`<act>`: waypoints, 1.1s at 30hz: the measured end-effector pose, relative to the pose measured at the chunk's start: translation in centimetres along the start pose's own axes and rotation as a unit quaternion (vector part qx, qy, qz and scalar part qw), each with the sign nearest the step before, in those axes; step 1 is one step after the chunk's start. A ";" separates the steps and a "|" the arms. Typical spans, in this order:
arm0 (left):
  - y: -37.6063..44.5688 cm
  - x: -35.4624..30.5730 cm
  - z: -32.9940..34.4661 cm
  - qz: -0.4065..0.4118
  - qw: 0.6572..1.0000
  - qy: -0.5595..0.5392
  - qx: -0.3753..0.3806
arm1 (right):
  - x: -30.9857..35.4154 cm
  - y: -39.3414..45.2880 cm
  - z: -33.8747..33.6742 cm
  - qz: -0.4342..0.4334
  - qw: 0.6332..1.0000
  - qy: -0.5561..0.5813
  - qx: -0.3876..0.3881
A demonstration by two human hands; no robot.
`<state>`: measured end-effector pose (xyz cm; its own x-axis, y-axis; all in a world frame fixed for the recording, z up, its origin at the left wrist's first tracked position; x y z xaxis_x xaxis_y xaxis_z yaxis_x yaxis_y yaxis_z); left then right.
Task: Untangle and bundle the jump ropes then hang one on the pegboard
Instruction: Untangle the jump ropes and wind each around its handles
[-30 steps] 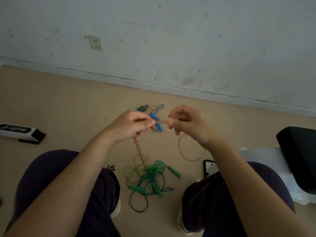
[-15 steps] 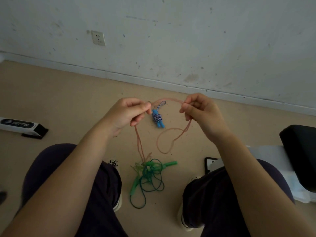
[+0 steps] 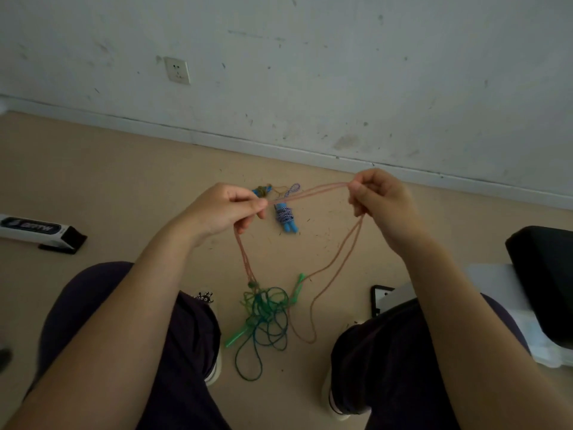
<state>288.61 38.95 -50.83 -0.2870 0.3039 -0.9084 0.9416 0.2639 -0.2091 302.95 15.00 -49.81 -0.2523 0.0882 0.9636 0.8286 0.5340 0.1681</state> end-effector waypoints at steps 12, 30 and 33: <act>-0.1 -0.6 2.9 0.016 0.994 -0.060 0.094 | 0.2 -1.6 4.3 0.006 0.982 -0.075 0.171; 0.2 -0.8 3.5 0.032 0.993 -0.082 0.075 | -0.7 -1.4 4.9 0.023 0.987 0.016 0.160; 0.4 -0.3 3.5 0.027 0.994 -0.071 0.080 | -0.4 -1.1 4.2 0.015 0.986 0.012 0.168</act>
<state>289.69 35.74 -51.92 -0.2189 0.1777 -0.9594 0.9741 0.0976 -0.2042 300.06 17.88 -51.24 -0.2143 0.0903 0.9726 0.6223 0.7801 0.0647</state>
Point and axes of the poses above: each hand's wrist, its own y-axis towards the middle knuckle, its own z-axis out of the palm, x = y × z, the point moved 1 cm from there along y, towards the middle knuckle, and after that the axes turned 4 degrees about -z, right-handed, at the moved point
